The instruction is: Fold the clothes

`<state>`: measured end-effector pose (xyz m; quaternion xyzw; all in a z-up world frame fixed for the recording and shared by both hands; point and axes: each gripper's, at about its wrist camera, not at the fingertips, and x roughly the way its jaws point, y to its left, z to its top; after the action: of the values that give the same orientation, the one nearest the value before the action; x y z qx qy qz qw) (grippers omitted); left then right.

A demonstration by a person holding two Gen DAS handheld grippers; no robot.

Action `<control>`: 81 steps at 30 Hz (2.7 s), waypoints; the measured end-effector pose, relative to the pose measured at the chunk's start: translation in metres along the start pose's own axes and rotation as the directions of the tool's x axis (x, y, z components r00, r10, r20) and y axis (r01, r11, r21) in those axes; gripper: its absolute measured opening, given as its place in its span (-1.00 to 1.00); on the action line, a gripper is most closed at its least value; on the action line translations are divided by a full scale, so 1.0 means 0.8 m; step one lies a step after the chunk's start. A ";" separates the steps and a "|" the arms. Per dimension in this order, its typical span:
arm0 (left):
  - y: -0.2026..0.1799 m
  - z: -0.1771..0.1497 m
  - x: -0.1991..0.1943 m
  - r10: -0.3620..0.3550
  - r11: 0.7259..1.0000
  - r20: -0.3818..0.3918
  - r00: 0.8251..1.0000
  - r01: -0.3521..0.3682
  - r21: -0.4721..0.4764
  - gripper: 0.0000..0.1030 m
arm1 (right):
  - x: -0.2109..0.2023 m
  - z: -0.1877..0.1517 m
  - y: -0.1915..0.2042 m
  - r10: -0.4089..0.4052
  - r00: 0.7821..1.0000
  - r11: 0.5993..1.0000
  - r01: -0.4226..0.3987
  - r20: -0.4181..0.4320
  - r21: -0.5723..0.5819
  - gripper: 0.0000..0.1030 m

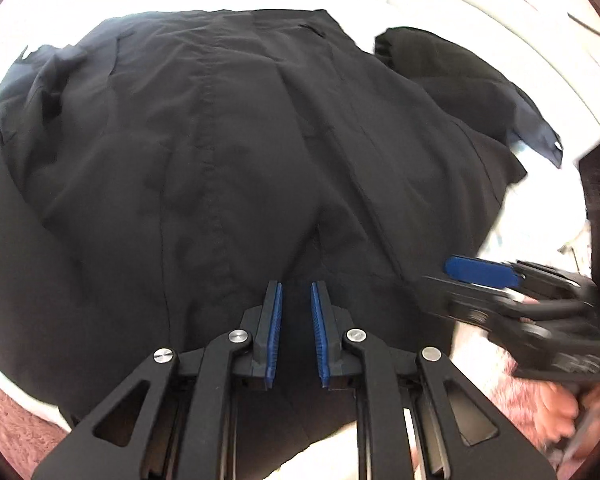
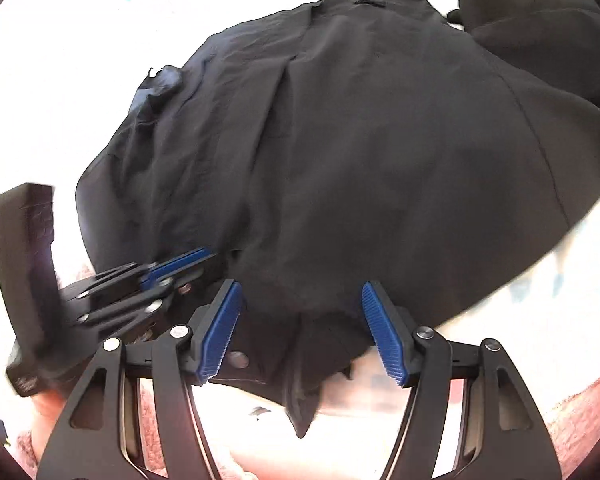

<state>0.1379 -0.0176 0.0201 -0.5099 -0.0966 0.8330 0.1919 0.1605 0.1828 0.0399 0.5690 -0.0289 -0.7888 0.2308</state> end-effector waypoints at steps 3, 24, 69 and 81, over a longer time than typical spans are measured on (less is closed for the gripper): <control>0.014 -0.008 -0.023 -0.169 0.983 0.053 0.984 0.173 -0.067 -0.05 | 0.012 -0.006 0.000 -0.077 0.996 0.997 0.076 -0.049 -0.028 0.12; 0.004 0.005 -0.003 0.098 0.995 0.098 0.990 -0.096 -0.027 0.06 | -0.002 0.017 -0.021 -0.094 0.995 0.989 0.092 0.017 0.116 0.13; -0.020 0.016 0.025 0.006 0.999 -0.039 0.999 -0.008 -0.039 -0.63 | 0.016 0.073 -0.021 -0.104 0.990 0.986 0.090 0.097 0.143 0.26; -0.026 0.013 0.006 0.102 0.992 -0.058 0.993 -0.106 -0.074 -0.37 | 0.063 0.083 0.012 -0.098 0.993 0.992 0.102 0.060 -0.068 0.31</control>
<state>0.1315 0.0034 0.0283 -0.5438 -0.0968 0.8232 0.1310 0.0905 0.1399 0.0217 0.5386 0.0213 -0.8156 0.2101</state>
